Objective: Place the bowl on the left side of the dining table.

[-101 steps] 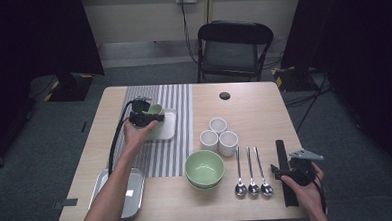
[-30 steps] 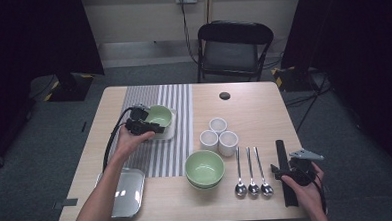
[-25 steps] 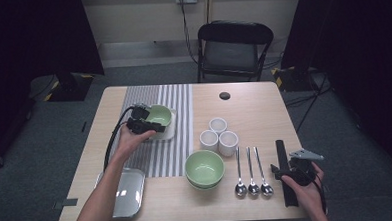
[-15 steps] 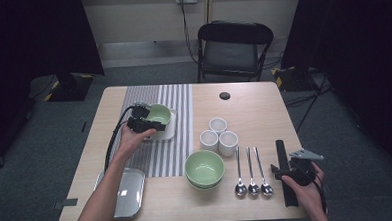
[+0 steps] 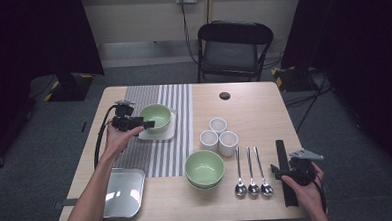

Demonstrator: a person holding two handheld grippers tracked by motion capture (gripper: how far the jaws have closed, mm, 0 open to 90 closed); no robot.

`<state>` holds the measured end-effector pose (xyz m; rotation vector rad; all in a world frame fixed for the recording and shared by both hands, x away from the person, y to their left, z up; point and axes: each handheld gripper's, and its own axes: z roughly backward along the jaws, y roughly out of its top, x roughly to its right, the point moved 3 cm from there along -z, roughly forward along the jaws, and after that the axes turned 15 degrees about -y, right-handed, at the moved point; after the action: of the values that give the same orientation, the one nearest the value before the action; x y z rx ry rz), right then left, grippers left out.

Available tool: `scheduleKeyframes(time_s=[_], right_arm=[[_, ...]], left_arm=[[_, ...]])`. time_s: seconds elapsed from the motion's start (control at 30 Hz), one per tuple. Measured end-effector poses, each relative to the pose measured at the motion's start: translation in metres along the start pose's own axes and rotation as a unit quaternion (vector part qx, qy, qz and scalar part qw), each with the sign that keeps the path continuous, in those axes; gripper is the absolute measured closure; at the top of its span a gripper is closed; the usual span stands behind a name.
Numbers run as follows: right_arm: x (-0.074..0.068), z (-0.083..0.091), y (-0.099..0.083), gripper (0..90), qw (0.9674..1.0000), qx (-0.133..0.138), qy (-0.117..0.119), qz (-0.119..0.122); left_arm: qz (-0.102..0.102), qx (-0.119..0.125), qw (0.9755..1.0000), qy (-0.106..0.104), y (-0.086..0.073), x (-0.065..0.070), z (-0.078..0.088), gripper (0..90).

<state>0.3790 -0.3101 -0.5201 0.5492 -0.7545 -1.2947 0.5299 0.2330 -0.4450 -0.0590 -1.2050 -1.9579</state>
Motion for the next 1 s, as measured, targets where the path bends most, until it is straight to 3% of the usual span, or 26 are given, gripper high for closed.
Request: scheduleKeyframes(time_s=[0.1,0.27,0.3,0.43,0.5,0.73,1.0], right_arm=[[0.000,0.000,0.000,13.5,1.0000,0.000,0.000,0.000],[0.000,0.000,0.000,13.4,1.0000,0.000,0.000,0.000],[0.000,0.000,0.000,13.5,1.0000,0.000,0.000,0.000],[0.000,0.000,0.000,13.5,1.0000,0.000,0.000,0.000],[0.000,0.000,0.000,13.5,1.0000,0.000,0.000,0.000],[0.000,0.000,0.000,13.5,1.0000,0.001,0.000,0.000],[0.000,0.000,0.000,13.5,1.0000,0.000,0.000,0.000]], left_arm=[[0.000,0.001,0.9999,0.011,-0.001,-0.002,0.007,31.4],[-0.008,-0.014,0.9998,0.007,-0.007,-0.004,0.011,22.7],[-0.011,-0.014,0.9998,0.013,-0.008,-0.004,0.010,21.1],[-0.017,-0.026,0.9995,0.006,-0.015,-0.004,0.001,17.4],[-0.014,-0.031,0.9992,0.023,-0.017,-0.006,-0.004,16.1],[0.001,-0.031,0.9994,0.014,-0.022,-0.011,-0.009,19.7],[0.004,-0.034,0.9993,0.014,-0.023,-0.012,-0.010,22.0]])
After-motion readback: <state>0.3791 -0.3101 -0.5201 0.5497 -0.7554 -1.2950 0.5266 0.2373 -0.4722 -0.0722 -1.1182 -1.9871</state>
